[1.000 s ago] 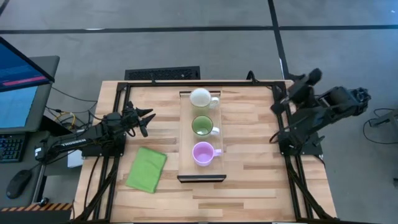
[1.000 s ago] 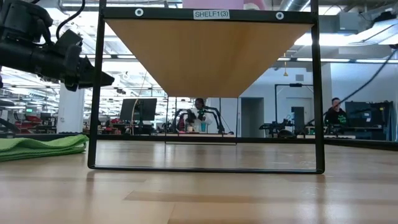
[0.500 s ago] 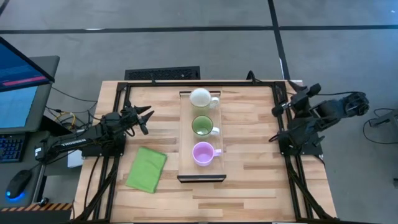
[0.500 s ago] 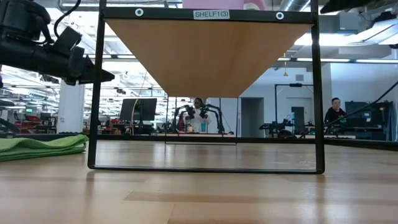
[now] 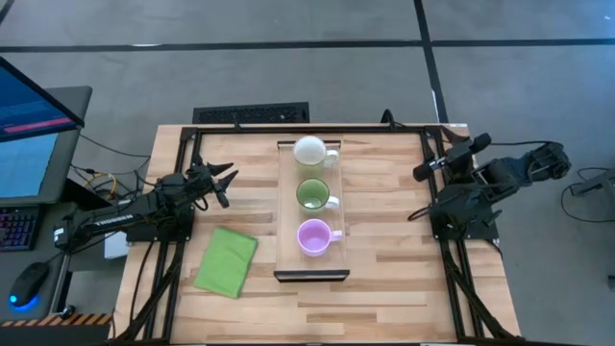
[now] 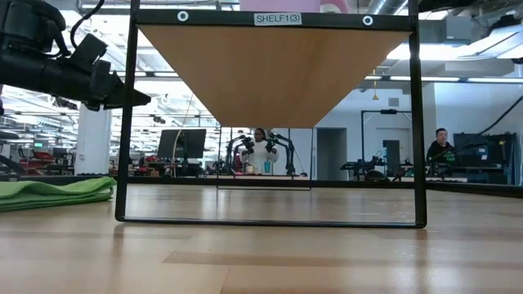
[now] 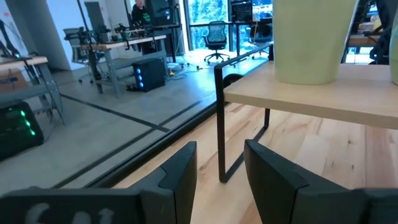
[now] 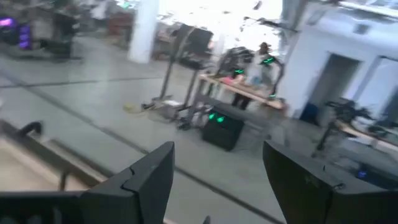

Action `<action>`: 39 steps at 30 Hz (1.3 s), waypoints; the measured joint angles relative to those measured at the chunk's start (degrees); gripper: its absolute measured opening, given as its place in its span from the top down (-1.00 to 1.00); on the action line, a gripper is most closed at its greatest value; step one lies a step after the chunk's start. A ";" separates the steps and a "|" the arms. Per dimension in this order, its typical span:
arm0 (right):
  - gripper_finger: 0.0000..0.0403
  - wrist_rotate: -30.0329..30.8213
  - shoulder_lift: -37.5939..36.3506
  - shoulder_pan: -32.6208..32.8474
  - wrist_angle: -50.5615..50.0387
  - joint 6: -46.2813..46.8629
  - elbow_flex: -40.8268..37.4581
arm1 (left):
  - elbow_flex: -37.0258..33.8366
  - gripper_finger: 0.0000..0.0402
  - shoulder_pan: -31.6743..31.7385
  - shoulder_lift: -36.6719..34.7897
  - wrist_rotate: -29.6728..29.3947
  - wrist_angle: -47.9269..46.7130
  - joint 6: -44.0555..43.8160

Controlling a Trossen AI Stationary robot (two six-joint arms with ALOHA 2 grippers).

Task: Stack small to large cups/mugs on shelf
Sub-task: Return to Home Position

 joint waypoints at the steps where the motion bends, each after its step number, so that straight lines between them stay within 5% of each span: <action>1: -0.33 1.19 0.72 -0.63 0.76 -0.01 -0.07 | 0.00 0.37 0.00 0.00 0.00 0.08 0.52; 11: -0.33 1.62 6.74 -21.48 0.19 7.91 -0.14 | 0.40 0.37 1.31 0.20 -0.72 5.33 4.51; 19: -0.33 1.58 11.88 -35.52 -2.27 17.39 -0.14 | 1.49 0.37 10.95 2.58 -3.93 12.28 9.93; 32: -0.33 1.60 18.93 -47.17 -8.95 33.63 -0.14 | 1.67 0.37 35.97 11.42 16.77 21.55 6.71; 39: -0.33 1.58 24.35 -54.97 -8.85 39.84 -0.14 | 1.71 0.37 43.60 18.13 27.41 26.11 4.90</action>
